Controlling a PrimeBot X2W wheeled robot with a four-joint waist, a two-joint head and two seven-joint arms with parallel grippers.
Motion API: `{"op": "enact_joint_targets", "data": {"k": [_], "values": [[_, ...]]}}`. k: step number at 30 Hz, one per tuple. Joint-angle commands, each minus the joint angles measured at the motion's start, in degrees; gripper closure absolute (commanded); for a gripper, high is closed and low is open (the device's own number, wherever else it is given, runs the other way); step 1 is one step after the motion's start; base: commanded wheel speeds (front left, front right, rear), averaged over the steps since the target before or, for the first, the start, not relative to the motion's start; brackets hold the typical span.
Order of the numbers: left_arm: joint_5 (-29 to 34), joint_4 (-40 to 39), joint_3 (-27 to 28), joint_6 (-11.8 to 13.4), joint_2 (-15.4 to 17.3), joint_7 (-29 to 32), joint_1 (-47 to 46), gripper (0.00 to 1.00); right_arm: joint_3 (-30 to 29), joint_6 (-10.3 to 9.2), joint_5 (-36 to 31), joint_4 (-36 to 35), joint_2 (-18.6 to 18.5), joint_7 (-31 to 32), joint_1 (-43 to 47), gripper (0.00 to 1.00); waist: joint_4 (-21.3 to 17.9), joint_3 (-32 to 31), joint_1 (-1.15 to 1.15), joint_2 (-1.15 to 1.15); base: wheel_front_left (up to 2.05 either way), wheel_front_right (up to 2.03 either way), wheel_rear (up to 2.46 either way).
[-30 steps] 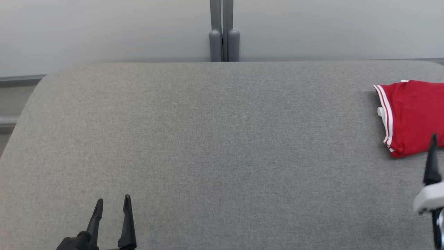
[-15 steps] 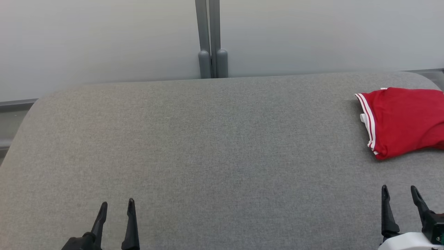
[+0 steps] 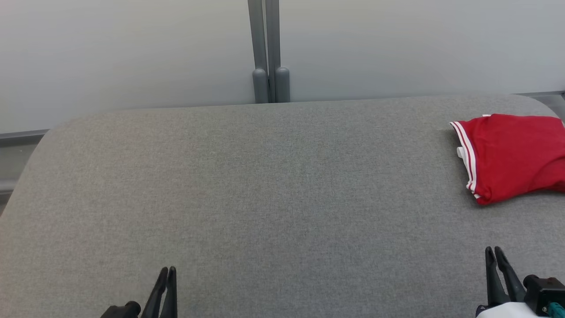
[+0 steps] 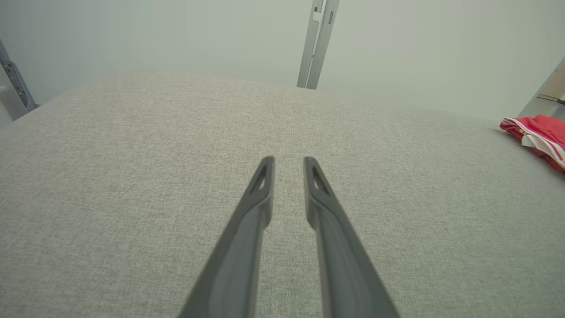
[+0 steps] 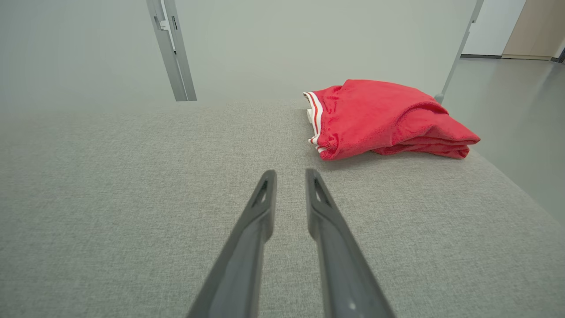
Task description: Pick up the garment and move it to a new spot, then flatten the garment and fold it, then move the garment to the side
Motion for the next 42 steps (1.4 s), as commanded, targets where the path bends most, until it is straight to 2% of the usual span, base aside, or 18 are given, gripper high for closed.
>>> {"op": "enact_joint_targets", "data": {"k": [1, 21, 42], "values": [[-0.3, 0.4, 0.0, 0.0, 0.0, 0.2, 0.1, 1.0, -0.1, 0.0, 0.3, 0.5, 0.1, 0.2, -0.2, 1.0, 0.0, 0.0, 0.0, 0.0, 0.0, 0.0, 0.0], [-20.4, 0.6, 2.4, -0.3, 0.4, 5.2, -3.5, 1.0, 1.3, -0.01, 23.4, 1.3, 0.0, 5.7, -3.9, 1.0, -0.3, 0.4, 0.0, 0.0, 0.0, 0.0, 0.0], [-36.6, 0.4, 4.6, -0.5, 0.7, 9.6, -6.6, 1.0, 2.4, -0.03, 42.3, 1.5, -0.2, 10.2, -6.9, 1.0, -0.6, 0.8, 0.0, 0.0, 0.0, 0.0, 0.0]]}}
